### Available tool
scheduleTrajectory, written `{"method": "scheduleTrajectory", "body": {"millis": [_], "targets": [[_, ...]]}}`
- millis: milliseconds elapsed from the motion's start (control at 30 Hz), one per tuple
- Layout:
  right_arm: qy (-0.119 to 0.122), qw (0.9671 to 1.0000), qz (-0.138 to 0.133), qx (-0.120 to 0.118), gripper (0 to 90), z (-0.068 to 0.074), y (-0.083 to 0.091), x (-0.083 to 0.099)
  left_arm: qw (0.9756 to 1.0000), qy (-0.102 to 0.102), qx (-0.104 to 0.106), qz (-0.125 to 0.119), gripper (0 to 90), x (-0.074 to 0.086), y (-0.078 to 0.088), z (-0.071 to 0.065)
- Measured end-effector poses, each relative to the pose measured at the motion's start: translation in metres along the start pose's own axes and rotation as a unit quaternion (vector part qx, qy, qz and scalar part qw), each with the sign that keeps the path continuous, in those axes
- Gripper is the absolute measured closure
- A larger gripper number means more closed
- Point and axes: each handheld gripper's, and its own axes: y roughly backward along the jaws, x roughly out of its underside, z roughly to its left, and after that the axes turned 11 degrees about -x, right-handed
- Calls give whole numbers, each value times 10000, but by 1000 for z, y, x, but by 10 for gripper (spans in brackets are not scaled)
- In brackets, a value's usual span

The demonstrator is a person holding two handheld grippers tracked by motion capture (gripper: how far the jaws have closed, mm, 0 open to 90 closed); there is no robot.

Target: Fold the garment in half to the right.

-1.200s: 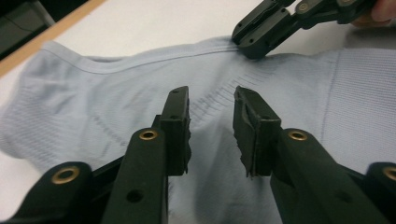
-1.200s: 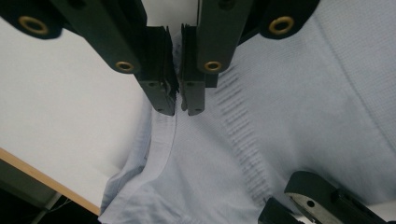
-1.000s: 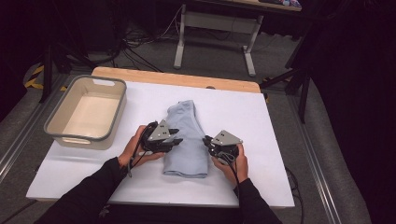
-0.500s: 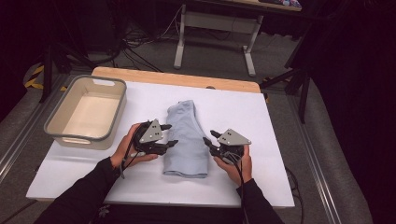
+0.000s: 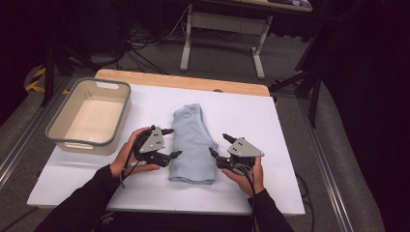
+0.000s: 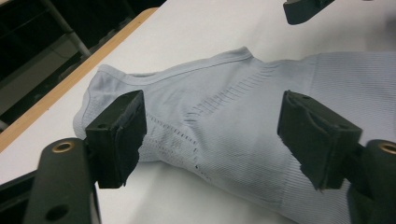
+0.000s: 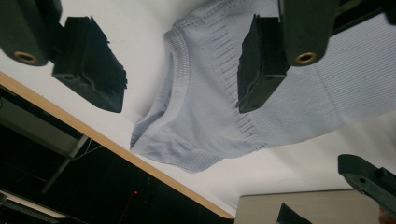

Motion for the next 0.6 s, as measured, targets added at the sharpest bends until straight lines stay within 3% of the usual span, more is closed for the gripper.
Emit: {"method": "scheduleTrajectory", "body": {"millis": [200, 600], "targets": [[43, 10000, 8, 44, 221, 6, 4, 1, 9999, 100, -74, -35, 160, 6, 10, -1], [45, 9999, -86, 140, 144, 12, 15, 7, 9996, 260, -119, -44, 96, 20, 28, -4]]}}
